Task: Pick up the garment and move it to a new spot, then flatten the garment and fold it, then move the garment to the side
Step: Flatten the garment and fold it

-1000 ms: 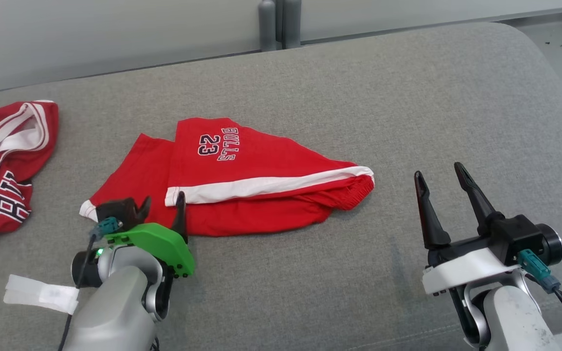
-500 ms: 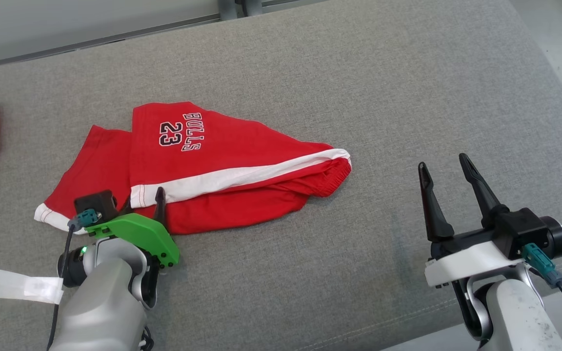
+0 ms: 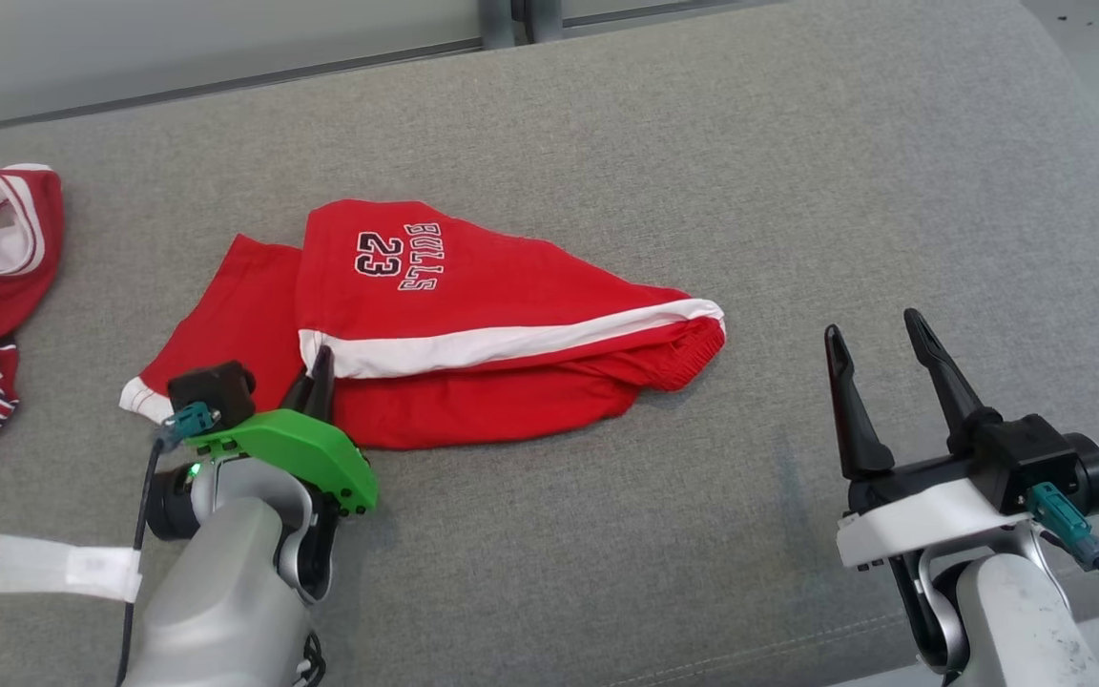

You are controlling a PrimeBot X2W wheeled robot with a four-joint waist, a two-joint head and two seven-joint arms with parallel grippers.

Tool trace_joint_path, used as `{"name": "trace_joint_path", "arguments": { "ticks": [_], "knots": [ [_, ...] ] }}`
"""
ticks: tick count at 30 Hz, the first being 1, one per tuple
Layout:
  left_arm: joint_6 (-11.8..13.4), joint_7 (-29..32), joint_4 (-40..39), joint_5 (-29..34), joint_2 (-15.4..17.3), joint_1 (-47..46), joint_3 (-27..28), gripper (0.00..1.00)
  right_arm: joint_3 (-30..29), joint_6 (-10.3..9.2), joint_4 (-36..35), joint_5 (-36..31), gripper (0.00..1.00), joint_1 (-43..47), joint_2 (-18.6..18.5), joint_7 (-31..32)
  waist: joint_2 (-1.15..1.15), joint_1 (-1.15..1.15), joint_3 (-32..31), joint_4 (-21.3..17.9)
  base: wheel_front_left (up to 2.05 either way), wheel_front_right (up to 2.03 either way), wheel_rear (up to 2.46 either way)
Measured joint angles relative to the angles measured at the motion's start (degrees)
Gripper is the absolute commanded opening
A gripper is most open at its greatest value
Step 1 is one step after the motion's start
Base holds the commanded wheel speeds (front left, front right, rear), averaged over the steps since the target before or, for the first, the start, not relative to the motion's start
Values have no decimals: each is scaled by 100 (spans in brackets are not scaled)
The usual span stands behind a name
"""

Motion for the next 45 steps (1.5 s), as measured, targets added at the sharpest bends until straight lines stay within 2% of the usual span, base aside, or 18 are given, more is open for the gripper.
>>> {"name": "trace_joint_path", "arguments": {
  "ticks": [5, 14, 27, 28, 29, 30, 37, 45],
  "knots": [
    [-58, 0, -482, 156, 21, 517, 219, 0, -38, 0, 24, 21, 100, 37, 0, 0, 0, 0, -71, 199, 0, 0, 0],
    [7, 0, -1251, 275, 181, 1503, 508, 0, -41, 0, 80, 29, 100, 109, -1, 0, 0, 0, -219, 430, 0, 0, 0],
    [73, 0, -1168, 190, 165, 1909, 661, 0, 9, 0, 137, 65, 100, 119, -1, 0, 0, 0, -200, 272, 0, 0, 0],
    [73, 0, -1158, 190, 160, 1923, 676, 15, 0, 0, 142, 65, 100, 122, -1, 0, 0, 0, -202, 263, 0, 0, 0],
    [81, 0, -1158, 191, 156, 1925, 699, 47, -7, 0, 146, 64, 100, 127, -1, 0, 0, 0, -208, 257, 0, 0, 0],
    [110, 0, -1170, 202, 155, 1925, 724, 100, -12, 0, 152, 64, 100, 130, -1, 0, 0, 0, -215, 252, 0, 0, 0],
    [164, 1, -1610, 563, 156, 2068, 967, 100, -59, 0, 191, 64, 100, 152, -1, 0, 0, 0, -290, 268, 0, 0, 0],
    [180, 0, -2624, 1182, 143, 2525, 1258, 100, -97, 0, 255, 83, 100, 250, -1, 0, 1, 0, -484, 326, 0, 0, 0]
  ]
}}
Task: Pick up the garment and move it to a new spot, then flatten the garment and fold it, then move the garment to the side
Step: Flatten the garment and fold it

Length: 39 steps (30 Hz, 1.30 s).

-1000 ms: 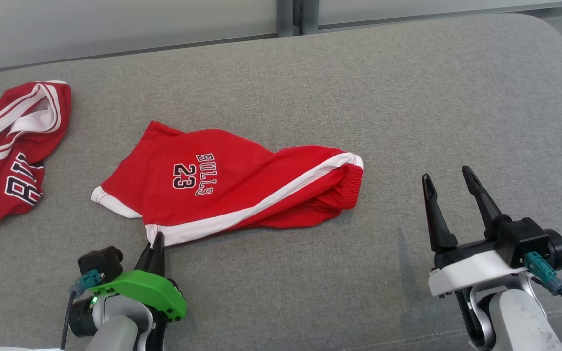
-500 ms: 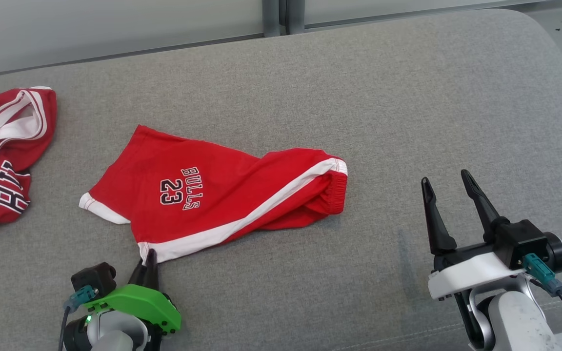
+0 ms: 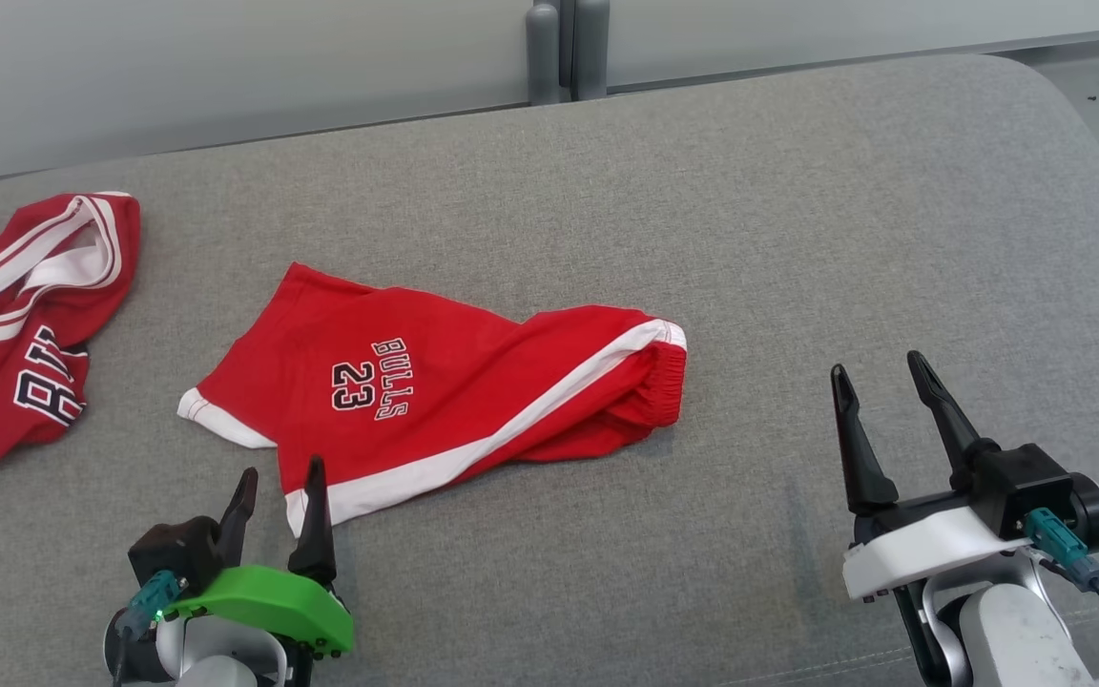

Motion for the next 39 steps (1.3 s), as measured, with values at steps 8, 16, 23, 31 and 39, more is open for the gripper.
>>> {"name": "trace_joint_path", "arguments": {
  "ticks": [8, 16, 23, 31, 39],
  "knots": [
    [83, 0, -935, 611, -91, 557, 114, 100, -23, 0, -16, -3, 100, 102, 1, 0, 0, 0, -277, 52, 0, 0, 0],
    [210, 0, -1528, 901, -169, 1114, 314, 100, 7, 0, -48, -15, 100, 253, 0, 0, 0, 0, -531, 110, 0, 0, 0],
    [224, 0, -1735, 984, -286, 1363, 497, 100, 54, 0, -53, -15, 100, 361, 0, 0, 0, 0, -711, 140, 0, 0, 0],
    [168, 0, -1797, 1133, -334, 1475, 594, 100, 97, 0, -36, -15, 100, 426, 0, 0, -1, 0, -801, 157, 0, 0, 0],
    [75, 0, -1752, 1202, -388, 1509, 673, 100, 113, 0, 5, -13, 100, 426, 0, 0, 0, 0, -819, 184, 0, 0, 0]
  ]
}}
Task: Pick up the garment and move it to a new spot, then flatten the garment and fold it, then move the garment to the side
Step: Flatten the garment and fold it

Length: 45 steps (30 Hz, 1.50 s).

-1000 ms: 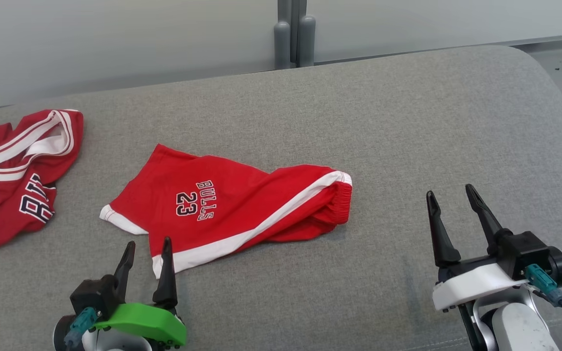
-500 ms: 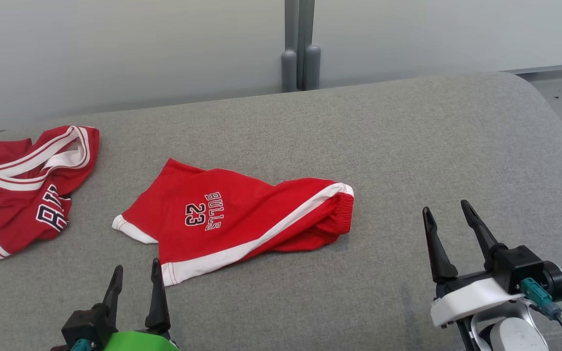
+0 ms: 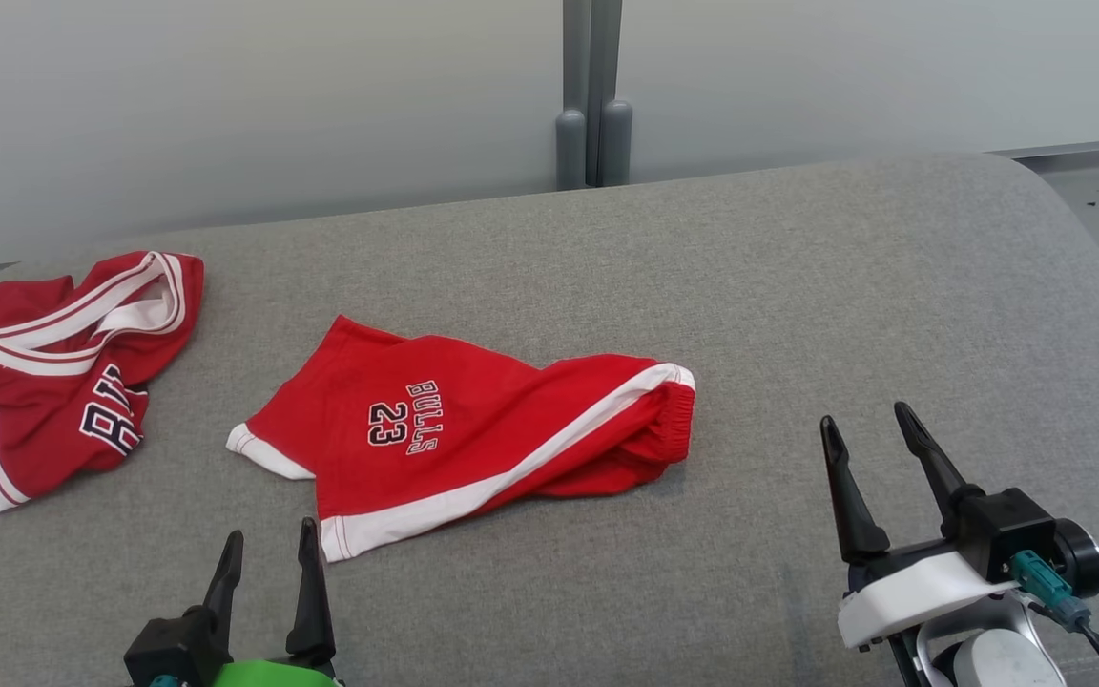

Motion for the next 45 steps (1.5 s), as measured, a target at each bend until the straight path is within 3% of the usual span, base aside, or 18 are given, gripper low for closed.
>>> {"name": "trace_joint_path", "arguments": {
  "ticks": [14, 31, 45],
  "knots": [
    [-279, 400, 1268, -140, -32, -298, -252, 100, 160, 0, 57, 7, 100, -6, 0, 0, 0, 0, 49, -59, 0, 0, 0],
    [-456, 92, 3375, -504, 65, -1706, 27, 100, 222, 0, 49, -107, 100, -233, 1, 0, 0, 0, 623, -441, 0, 0, 0],
    [-632, 19, 3675, -485, 4, -2076, -168, 100, 242, 0, 64, -98, 100, -375, 1, 0, 0, 1, 799, -424, 0, 0, 0]
  ]
}}
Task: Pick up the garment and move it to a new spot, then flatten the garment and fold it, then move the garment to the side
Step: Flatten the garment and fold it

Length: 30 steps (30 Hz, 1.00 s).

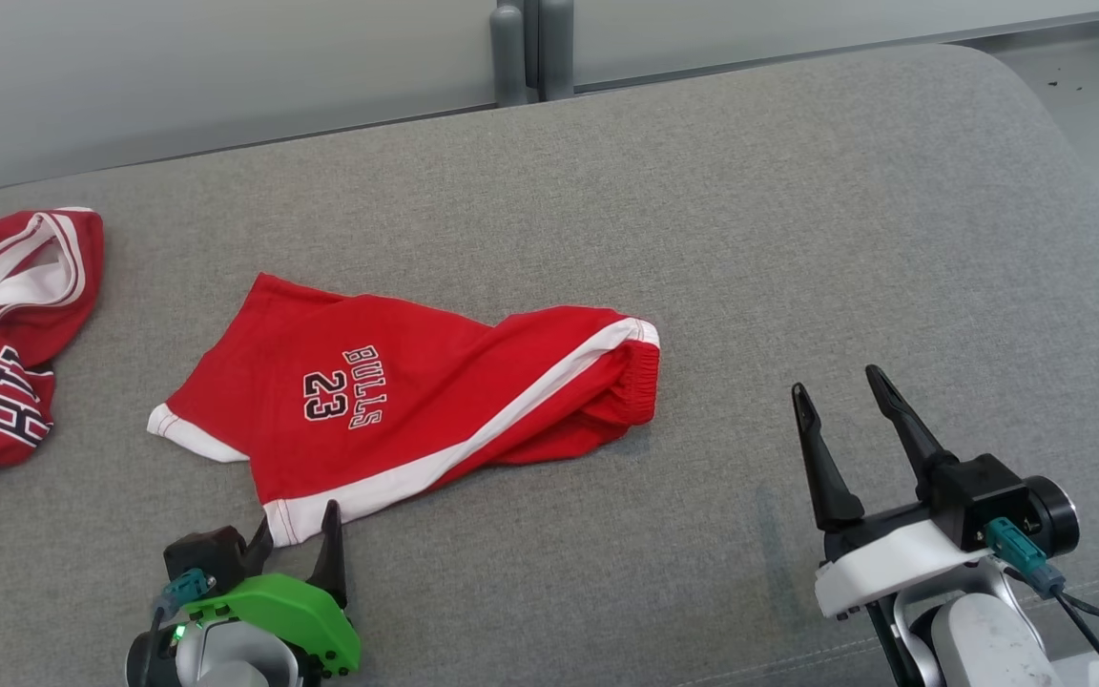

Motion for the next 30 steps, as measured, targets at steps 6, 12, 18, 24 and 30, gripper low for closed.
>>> {"name": "trace_joint_path", "arguments": {
  "ticks": [6, 12, 18, 24, 30],
  "knots": [
    [-24, -2, 15, 0, -44, -12, -16, 38, 0, 0, 0, 1, 100, -45, -1, 0, 0, 0, 29, -20, 0, 0, 0],
    [-25, -11, 286, 0, -44, -108, 13, 21, -18, 0, -8, 2, 100, -61, -1, 0, 0, 0, 68, -54, 0, 0, 0],
    [-24, -19, 92, 76, -45, -154, 194, 0, -37, 0, 24, 29, 100, -85, -2, 0, 0, 0, 87, -15, 0, 0, 0],
    [-20, -19, -441, 192, -47, -82, 404, 0, 59, 0, 278, 503, 100, -257, -2, 26, 0, 0, 82, 66, 0, 0, 0],
    [-15, -19, -683, 294, -58, 61, 573, 0, 359, -1, 723, 1705, 100, -756, -4, 565, 0, 0, 83, 195, 0, 0, 0]
  ]
}}
